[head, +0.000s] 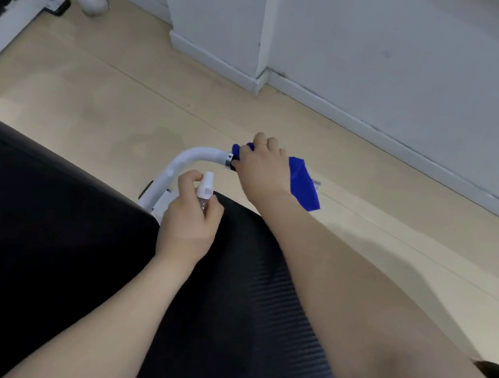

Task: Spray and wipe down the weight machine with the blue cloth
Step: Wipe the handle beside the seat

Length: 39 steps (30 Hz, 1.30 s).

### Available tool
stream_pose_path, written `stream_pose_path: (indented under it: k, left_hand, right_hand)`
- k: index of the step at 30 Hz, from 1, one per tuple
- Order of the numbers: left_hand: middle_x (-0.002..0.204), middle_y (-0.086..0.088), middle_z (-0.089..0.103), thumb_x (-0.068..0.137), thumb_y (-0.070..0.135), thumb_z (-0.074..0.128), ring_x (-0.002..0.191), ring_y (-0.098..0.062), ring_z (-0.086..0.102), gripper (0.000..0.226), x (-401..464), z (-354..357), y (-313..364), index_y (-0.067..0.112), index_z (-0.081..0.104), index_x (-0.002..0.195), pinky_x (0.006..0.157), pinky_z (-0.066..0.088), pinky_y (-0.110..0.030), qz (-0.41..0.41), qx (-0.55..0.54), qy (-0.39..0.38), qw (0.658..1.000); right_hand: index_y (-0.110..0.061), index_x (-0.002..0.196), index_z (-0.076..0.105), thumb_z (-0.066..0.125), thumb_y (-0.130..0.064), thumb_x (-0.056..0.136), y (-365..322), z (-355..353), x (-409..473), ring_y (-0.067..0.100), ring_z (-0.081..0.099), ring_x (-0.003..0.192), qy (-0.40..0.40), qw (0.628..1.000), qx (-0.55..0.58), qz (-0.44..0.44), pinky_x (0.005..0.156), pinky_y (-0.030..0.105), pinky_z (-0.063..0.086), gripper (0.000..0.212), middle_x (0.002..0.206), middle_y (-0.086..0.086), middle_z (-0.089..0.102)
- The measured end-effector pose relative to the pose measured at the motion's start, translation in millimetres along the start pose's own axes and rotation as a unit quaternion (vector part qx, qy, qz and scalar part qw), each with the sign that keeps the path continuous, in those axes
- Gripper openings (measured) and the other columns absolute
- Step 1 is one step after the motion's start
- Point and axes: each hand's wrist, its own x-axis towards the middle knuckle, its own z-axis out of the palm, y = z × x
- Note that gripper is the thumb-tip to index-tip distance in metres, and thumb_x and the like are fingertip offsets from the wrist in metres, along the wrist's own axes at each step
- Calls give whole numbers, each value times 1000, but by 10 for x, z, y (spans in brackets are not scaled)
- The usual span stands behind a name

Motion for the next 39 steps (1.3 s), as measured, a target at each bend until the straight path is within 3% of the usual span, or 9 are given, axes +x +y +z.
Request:
stream_pose_path:
  k: [3, 8, 16, 20, 27, 30, 34, 36, 39]
  left_hand:
    - [64, 3, 47, 90, 10, 46, 61, -22, 45, 26, 20, 16, -45, 7, 40, 115, 51, 29, -33, 1, -2, 8, 1000]
    - [64, 5, 46, 91, 14, 45, 65, -26, 49, 26, 25, -31, -8, 11, 39, 116, 55, 34, -34, -11, -8, -32, 999]
    - [71, 2, 49, 90, 14, 44, 68, -25, 49, 27, 82, -5, -31, 14, 38, 116, 51, 31, -32, -37, 6, -41, 998]
    - [71, 1, 54, 90, 18, 44, 68, -28, 57, 26, 67, -7, -22, 17, 38, 116, 55, 41, -36, -47, 7, -55, 997]
    - [75, 1, 50, 90, 15, 43, 70, -27, 50, 29, 54, 24, 5, 14, 38, 118, 58, 34, -33, -38, 29, -29, 998]
    - [70, 7, 48, 90, 14, 44, 67, -24, 50, 29, 54, 32, -17, 14, 38, 118, 56, 34, -32, -37, 24, -33, 998]
    - [70, 6, 49, 90, 16, 43, 62, -16, 48, 28, 61, 21, -22, 14, 39, 118, 49, 30, -29, -46, 17, -46, 998]
    - [70, 5, 49, 90, 16, 43, 62, -18, 48, 28, 60, 17, -3, 14, 39, 118, 49, 30, -29, -50, 16, -57, 997]
    - [67, 4, 49, 89, 13, 43, 61, -16, 47, 28, 54, 0, 6, 13, 39, 117, 49, 31, -29, -46, 12, -56, 997]
  right_hand:
    - [-11, 115, 56, 41, -17, 95, 76, 15, 28, 28, 43, 104, -6, 998, -39, -40, 75, 34, 32, 26, 117, 10, 46]
    - [-22, 106, 63, 36, -26, 97, 816, -137, -368, 26, 47, 95, -67, 993, -58, 79, 65, 35, 36, 28, 99, 4, 51]
    - [-20, 107, 59, 46, -14, 90, 223, -118, 66, 23, 41, 81, -65, 997, -22, -34, 60, 33, 32, 22, 104, 6, 46]
    - [-17, 100, 59, 42, -15, 93, 724, -141, -305, 22, 42, 75, -67, 996, -24, 49, 55, 32, 33, 18, 90, 3, 38]
    - [-18, 117, 55, 48, -10, 90, -51, -102, 270, 26, 48, 104, -44, 997, 21, -57, 67, 32, 36, 28, 118, 8, 46]
    - [-18, 112, 54, 45, -13, 92, 159, -16, 254, 28, 46, 97, -51, 994, -17, -99, 68, 33, 38, 23, 107, 9, 50]
    - [-13, 111, 54, 43, -17, 94, 599, -24, -70, 25, 40, 81, -81, 992, -91, 18, 65, 34, 36, 21, 84, 8, 43]
    - [-15, 111, 57, 45, -15, 92, 490, -57, -82, 26, 46, 89, -66, 994, -64, 58, 65, 33, 35, 22, 95, 9, 50]
    - [-16, 112, 58, 44, -13, 91, 68, -33, 126, 27, 47, 102, -27, 999, -36, -20, 69, 32, 32, 26, 113, 8, 50]
